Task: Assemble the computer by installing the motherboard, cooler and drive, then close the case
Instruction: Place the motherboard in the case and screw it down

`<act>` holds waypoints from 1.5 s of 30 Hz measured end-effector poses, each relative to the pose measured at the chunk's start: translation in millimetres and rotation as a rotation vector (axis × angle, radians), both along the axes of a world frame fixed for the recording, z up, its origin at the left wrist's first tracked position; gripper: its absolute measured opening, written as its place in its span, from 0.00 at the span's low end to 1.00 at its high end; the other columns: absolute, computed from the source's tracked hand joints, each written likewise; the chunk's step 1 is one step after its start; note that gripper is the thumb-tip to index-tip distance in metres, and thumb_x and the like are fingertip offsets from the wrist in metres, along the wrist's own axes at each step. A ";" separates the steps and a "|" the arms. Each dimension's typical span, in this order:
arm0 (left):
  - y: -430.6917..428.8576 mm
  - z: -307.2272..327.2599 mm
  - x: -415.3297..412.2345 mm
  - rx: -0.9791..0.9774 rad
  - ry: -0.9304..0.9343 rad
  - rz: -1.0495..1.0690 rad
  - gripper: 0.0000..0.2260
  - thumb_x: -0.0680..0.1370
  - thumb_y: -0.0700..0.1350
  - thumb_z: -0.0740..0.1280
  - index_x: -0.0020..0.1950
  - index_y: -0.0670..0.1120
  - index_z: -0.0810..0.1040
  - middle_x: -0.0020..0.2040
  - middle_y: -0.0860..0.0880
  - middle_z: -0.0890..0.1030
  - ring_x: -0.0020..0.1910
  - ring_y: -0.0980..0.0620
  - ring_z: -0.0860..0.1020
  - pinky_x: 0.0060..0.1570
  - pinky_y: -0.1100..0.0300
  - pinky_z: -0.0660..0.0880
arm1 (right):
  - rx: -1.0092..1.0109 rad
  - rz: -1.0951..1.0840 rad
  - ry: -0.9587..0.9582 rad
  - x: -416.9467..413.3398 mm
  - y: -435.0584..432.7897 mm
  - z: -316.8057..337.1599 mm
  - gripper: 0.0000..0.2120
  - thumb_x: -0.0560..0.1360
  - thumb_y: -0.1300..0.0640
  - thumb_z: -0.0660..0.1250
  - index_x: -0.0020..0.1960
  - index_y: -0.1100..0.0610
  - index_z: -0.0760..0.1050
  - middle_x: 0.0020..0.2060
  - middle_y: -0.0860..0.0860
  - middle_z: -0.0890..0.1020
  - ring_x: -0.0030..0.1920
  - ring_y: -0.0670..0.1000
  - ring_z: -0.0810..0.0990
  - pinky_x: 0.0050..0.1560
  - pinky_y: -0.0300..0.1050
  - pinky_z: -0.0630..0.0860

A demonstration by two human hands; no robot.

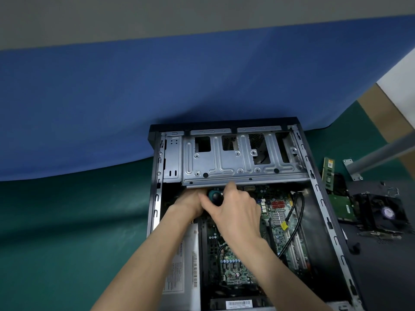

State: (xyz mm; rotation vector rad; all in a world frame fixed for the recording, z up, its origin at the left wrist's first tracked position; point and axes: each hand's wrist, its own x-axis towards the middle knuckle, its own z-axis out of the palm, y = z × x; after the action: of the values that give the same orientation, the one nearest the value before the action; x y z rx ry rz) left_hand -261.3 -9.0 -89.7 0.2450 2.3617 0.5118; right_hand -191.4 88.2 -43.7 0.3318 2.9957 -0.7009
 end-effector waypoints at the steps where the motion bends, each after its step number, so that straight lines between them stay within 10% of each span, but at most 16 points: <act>1: -0.5 -0.1 -0.7 0.011 -0.001 -0.015 0.12 0.79 0.46 0.62 0.61 0.48 0.72 0.62 0.46 0.76 0.59 0.47 0.74 0.56 0.59 0.69 | 0.000 0.057 0.042 2.3 -0.5 -1.0 0.21 0.76 0.38 0.62 0.52 0.57 0.70 0.42 0.53 0.81 0.42 0.57 0.81 0.36 0.44 0.65; 9: -1.1 -9.6 0.9 0.044 -0.008 0.076 0.04 0.80 0.43 0.58 0.53 0.51 0.71 0.56 0.46 0.78 0.49 0.50 0.74 0.49 0.62 0.67 | -0.027 -0.042 -0.025 -8.6 5.1 3.8 0.25 0.77 0.35 0.57 0.40 0.57 0.69 0.36 0.54 0.78 0.43 0.60 0.80 0.38 0.48 0.66; 14: -2.1 -8.7 -0.7 0.023 -0.028 0.039 0.12 0.79 0.46 0.60 0.63 0.49 0.71 0.61 0.47 0.76 0.59 0.48 0.74 0.57 0.59 0.69 | -0.003 0.160 0.098 -0.5 1.3 1.2 0.18 0.79 0.44 0.59 0.59 0.58 0.69 0.44 0.54 0.81 0.43 0.59 0.82 0.37 0.45 0.65; 21: 0.6 -13.9 0.6 -0.036 -0.001 0.010 0.15 0.81 0.41 0.57 0.67 0.47 0.69 0.65 0.46 0.74 0.63 0.46 0.72 0.59 0.59 0.67 | -0.020 -0.023 0.032 -9.1 9.3 4.7 0.26 0.77 0.34 0.56 0.41 0.58 0.69 0.36 0.56 0.81 0.41 0.60 0.81 0.36 0.47 0.66; 28: -1.2 -17.2 -0.4 -0.040 0.032 0.004 0.15 0.79 0.42 0.60 0.66 0.48 0.69 0.65 0.46 0.74 0.63 0.46 0.72 0.61 0.57 0.68 | -0.065 0.137 0.083 -5.0 7.2 -3.2 0.18 0.80 0.46 0.59 0.59 0.60 0.70 0.41 0.55 0.81 0.43 0.60 0.81 0.41 0.48 0.72; 35: 0.2 -19.4 -2.7 -0.053 0.032 0.016 0.11 0.80 0.42 0.59 0.62 0.48 0.73 0.60 0.45 0.77 0.58 0.46 0.75 0.49 0.61 0.66 | -0.151 -0.020 0.068 -9.9 -1.0 -4.7 0.22 0.78 0.42 0.63 0.47 0.62 0.73 0.37 0.58 0.82 0.41 0.61 0.81 0.37 0.47 0.70; 39: -1.0 -19.2 -1.9 -0.093 0.014 -0.017 0.17 0.81 0.43 0.57 0.70 0.48 0.66 0.68 0.46 0.72 0.65 0.47 0.71 0.58 0.60 0.66 | -0.164 -0.133 -0.022 -10.8 -0.8 -6.0 0.28 0.77 0.35 0.57 0.39 0.61 0.71 0.35 0.59 0.81 0.39 0.61 0.81 0.39 0.48 0.73; 45: -1.4 -17.8 -3.6 -0.079 -0.027 0.005 0.17 0.80 0.47 0.59 0.70 0.49 0.67 0.69 0.47 0.71 0.66 0.48 0.70 0.66 0.58 0.65 | -0.035 0.015 0.077 -1.1 -1.2 0.7 0.25 0.77 0.38 0.62 0.59 0.59 0.70 0.44 0.56 0.82 0.45 0.60 0.82 0.39 0.48 0.71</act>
State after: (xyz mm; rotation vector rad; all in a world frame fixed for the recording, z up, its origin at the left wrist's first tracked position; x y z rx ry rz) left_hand -264.9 -10.4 -107.5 0.1951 2.3512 0.4211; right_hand -192.5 86.9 -43.0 0.2864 3.0505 -0.7808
